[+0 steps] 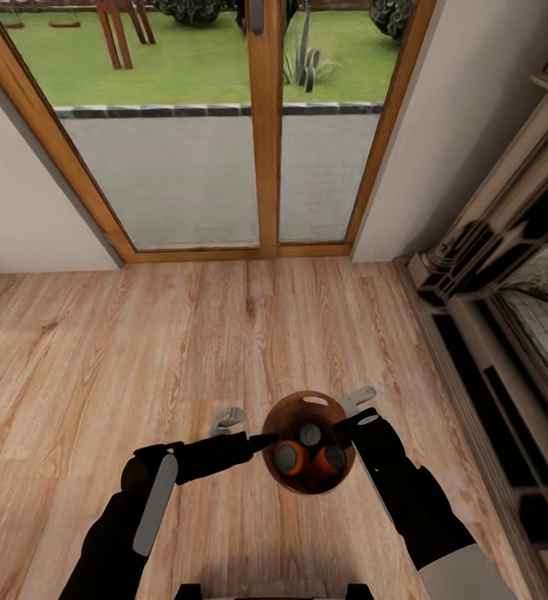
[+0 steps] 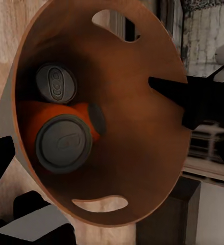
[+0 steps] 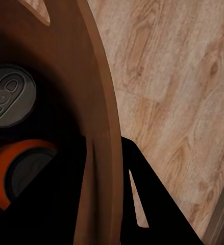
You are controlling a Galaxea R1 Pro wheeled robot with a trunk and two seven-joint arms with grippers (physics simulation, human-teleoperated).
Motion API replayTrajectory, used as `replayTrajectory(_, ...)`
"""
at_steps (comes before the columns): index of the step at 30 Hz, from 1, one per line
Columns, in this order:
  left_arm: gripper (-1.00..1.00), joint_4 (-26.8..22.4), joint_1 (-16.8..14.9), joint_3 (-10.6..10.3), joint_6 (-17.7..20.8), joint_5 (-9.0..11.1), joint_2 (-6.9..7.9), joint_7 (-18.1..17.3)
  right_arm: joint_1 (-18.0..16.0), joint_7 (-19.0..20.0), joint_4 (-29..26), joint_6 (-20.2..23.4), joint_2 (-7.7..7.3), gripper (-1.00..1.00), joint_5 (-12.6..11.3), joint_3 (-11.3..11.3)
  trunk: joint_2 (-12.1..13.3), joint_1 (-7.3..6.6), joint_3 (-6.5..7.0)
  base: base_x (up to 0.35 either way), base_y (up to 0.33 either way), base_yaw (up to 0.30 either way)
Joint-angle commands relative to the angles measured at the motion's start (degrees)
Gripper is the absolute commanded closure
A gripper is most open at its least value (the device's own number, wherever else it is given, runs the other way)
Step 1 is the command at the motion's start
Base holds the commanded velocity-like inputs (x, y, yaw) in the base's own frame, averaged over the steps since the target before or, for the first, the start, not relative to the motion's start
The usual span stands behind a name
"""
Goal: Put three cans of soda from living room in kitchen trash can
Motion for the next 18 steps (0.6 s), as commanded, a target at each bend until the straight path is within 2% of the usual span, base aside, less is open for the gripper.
replayTrajectory(1,-1.0,-0.21,0.0,0.14,0.03,0.05,0.1,-0.5,-0.01,0.18,-0.01,0.0,0.01,1.0,-0.51,-0.01,0.0,0.0,0.0,0.0,0.0,0.0)
replayTrajectory(3,-1.0,-0.4,0.0,0.38,0.09,0.09,0.21,-1.46,-0.01,0.18,-0.01,0.0,0.01,1.0,-0.51,-0.04,0.0,0.0,0.0,0.0,0.0,0.0)
replayTrajectory(6,-1.0,-0.59,0.0,2.22,0.19,0.63,1.55,-6.93,-0.01,0.22,-0.06,0.05,0.01,1.0,-0.51,-0.06,0.0,0.0,0.0,0.0,0.0,0.0)
replayTrajectory(7,-1.0,-0.55,0.0,4.06,0.25,1.17,3.42,-10.99,-0.01,0.25,-0.07,0.06,0.01,1.0,-0.51,-0.06,0.0,0.0,0.0,0.0,0.0,0.0)
replayTrajectory(9,-1.0,-0.02,0.0,7.78,0.28,2.32,8.82,-21.62,-0.01,0.31,-0.08,0.12,0.01,1.0,-0.53,-0.09,0.0,0.0,0.0,0.0,0.0,0.0)
replayTrajectory(11,-1.0,1.02,0.0,9.07,0.28,2.69,11.66,-27.43,-0.01,0.36,-0.09,0.14,0.01,1.0,-0.56,-0.08,0.0,0.0,0.0,0.0,0.0,0.0)
replayTrajectory(12,-1.0,2.74,0.0,10.15,0.23,2.89,14.26,-32.88,-0.01,0.39,-0.12,0.15,0.01,1.0,-0.57,-0.08,0.0,0.0,0.0,0.0,0.0,0.0)
replayTrajectory(14,-1.0,8.37,0.0,13.21,-0.15,2.8,19.38,-40.94,-0.01,0.42,-0.3,0.17,0.01,1.0,-0.68,-0.09,0.0,0.0,0.0,0.0,0.0,0.0)
replayTrajectory(16,-1.0,11.43,0.0,14.48,-0.83,2.56,20.99,-42.33,-0.01,0.44,-0.35,0.17,0.01,1.0,-0.71,-0.13,0.0,0.0,0.0,0.0,0.0,0.0)
replayTrajectory(18,-1.0,18.71,0.0,16.11,-4.86,1.67,24.16,-43.75,-0.01,0.49,-0.41,0.14,-0.02,1.0,-0.81,-0.29,0.0,0.0,0.0,0.0,0.0,0.0)
